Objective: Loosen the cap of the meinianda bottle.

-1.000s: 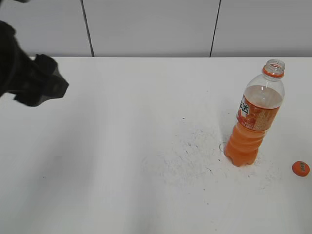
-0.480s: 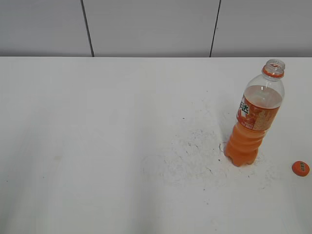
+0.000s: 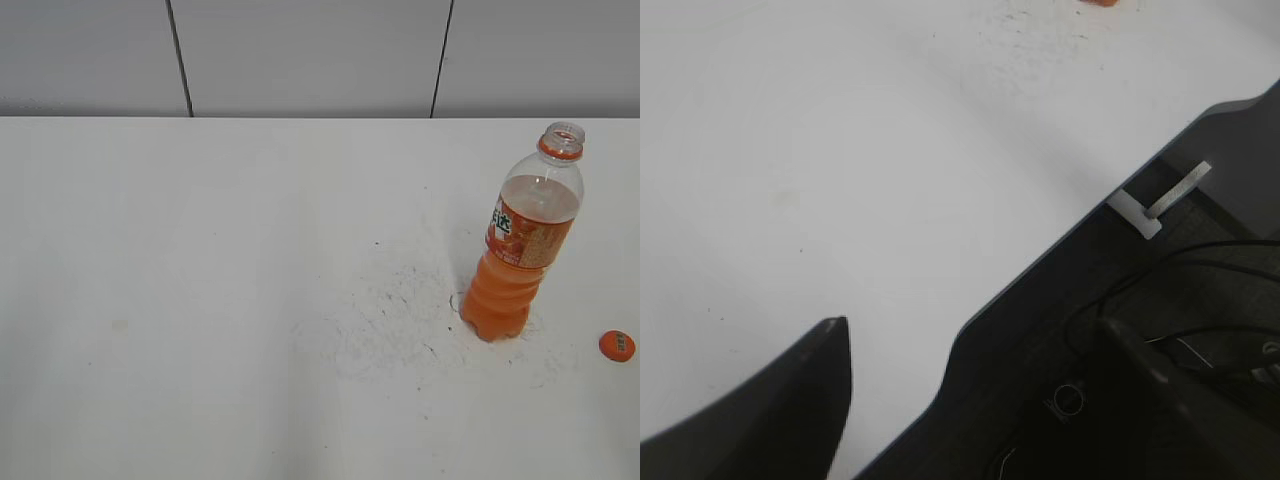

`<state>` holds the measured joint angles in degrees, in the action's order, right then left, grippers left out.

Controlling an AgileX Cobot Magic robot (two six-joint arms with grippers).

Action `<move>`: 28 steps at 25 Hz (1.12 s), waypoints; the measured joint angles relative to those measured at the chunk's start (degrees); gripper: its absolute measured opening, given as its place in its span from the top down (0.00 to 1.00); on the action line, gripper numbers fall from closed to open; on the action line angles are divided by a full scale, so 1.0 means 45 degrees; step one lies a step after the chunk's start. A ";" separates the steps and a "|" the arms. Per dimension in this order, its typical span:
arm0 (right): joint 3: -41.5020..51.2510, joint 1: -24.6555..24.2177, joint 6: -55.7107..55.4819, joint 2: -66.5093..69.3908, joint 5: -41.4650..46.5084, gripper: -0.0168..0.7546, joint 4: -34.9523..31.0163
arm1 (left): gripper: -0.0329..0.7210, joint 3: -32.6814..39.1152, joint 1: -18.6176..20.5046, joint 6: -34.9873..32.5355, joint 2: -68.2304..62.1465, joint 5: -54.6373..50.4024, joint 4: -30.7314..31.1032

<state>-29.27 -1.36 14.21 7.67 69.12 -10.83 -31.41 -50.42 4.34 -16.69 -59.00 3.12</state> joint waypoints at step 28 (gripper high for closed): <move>0.0818 0.0000 0.0006 -0.0015 -0.1360 0.38 -0.0821 | 0.21 0.0189 0.8125 -0.0153 0.2522 -0.0309 -0.0028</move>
<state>-25.59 -1.36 14.24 7.60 63.00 -14.53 -30.55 -13.86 3.65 -5.34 -60.38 3.00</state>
